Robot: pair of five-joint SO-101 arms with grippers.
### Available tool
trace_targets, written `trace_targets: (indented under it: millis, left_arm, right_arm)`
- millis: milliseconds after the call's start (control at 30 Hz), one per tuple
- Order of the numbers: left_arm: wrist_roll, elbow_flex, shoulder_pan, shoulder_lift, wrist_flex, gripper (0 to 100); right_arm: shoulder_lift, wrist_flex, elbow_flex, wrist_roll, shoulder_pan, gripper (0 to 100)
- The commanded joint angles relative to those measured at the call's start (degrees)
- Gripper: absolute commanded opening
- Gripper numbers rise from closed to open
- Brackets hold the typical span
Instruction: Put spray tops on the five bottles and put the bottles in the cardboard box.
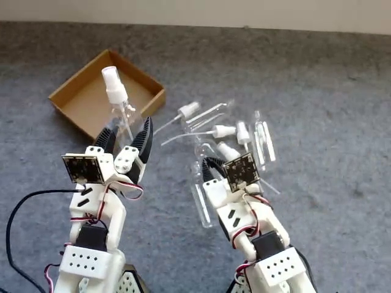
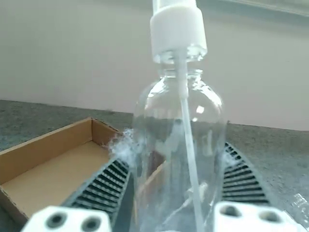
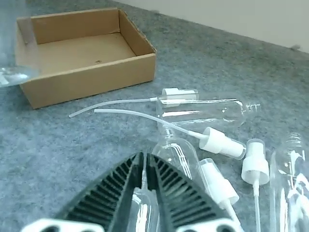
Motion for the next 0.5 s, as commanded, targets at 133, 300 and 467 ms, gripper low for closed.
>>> trace_targets:
  millis: [133,300,467]
  left_arm:
    - [0.79,-1.63,6.55,-1.36,-4.40,9]
    - [0.79,-1.27,5.93,-1.36,-9.32,9]
    - [0.79,-1.27,6.37,-1.36,-10.20,9]
  right_arm:
    - [-0.48,-1.80,-0.75,-4.92,-5.41,0.8]
    - [-0.48,-1.80,-0.66,-4.84,-10.77,0.8]
    - [-0.48,-2.15,-0.66,-4.84,-15.43,0.8]
